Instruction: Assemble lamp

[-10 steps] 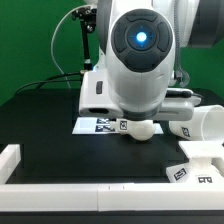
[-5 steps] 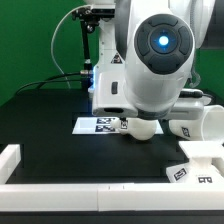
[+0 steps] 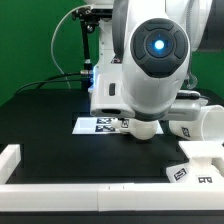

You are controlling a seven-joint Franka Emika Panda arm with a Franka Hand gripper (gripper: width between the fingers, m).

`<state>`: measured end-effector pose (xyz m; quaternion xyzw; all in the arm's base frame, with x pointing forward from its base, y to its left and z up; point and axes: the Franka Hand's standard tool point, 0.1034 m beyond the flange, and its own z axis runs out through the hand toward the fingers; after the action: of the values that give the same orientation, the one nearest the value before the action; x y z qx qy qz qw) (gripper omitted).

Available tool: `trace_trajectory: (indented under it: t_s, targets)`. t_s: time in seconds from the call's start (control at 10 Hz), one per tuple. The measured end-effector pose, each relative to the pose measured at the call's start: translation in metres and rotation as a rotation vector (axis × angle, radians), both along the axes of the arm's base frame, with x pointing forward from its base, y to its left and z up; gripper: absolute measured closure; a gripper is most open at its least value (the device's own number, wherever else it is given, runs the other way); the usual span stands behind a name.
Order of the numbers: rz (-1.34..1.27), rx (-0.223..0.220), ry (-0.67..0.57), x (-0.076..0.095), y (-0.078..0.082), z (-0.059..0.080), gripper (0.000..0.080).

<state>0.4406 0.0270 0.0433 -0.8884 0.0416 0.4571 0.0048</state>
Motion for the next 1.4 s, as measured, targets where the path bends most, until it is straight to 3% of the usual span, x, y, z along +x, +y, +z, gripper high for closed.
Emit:
trace_trajectory:
  t_s: [0.3,0.9,1.1,1.4]
  targets:
    - [0.036,0.011,-0.007,-0.015,0.015,-0.011,0.0101]
    - [0.055,0.035,0.011,-0.03,0.015,-0.019,0.0101]
    - [0.036,0.006,0.012,-0.032,0.019,-0.02,0.0101]
    - [0.037,0.011,0.013,-0.032,0.018,-0.021,0.0101]
